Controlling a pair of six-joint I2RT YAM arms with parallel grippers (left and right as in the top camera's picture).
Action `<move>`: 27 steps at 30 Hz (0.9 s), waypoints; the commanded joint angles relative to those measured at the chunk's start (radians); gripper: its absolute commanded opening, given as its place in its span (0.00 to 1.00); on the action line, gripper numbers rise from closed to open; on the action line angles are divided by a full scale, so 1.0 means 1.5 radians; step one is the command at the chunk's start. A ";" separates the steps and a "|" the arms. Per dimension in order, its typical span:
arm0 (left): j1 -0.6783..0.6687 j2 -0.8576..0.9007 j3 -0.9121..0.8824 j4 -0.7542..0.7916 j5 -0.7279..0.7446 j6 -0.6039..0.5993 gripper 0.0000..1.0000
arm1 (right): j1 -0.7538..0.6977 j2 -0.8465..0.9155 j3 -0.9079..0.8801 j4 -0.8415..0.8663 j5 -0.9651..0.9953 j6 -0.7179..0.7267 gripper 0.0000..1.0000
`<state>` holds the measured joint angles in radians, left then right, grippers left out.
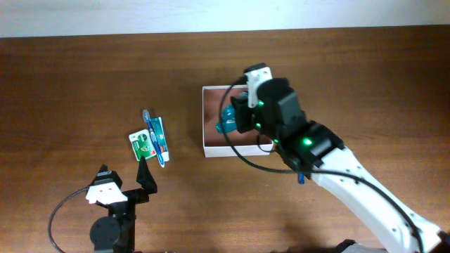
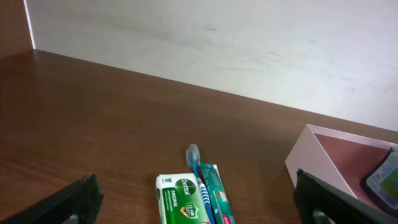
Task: Pack container
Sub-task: 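Carry the Listerine bottle left and lower it into the box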
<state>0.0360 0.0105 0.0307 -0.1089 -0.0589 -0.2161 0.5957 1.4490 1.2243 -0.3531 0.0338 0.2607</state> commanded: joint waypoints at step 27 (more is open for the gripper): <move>0.004 -0.003 -0.006 0.005 0.000 0.014 0.99 | 0.017 0.203 0.205 -0.031 0.191 0.022 0.25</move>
<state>0.0360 0.0101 0.0307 -0.1089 -0.0589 -0.2157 0.6163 1.7329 1.4921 -0.4160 0.2691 0.2859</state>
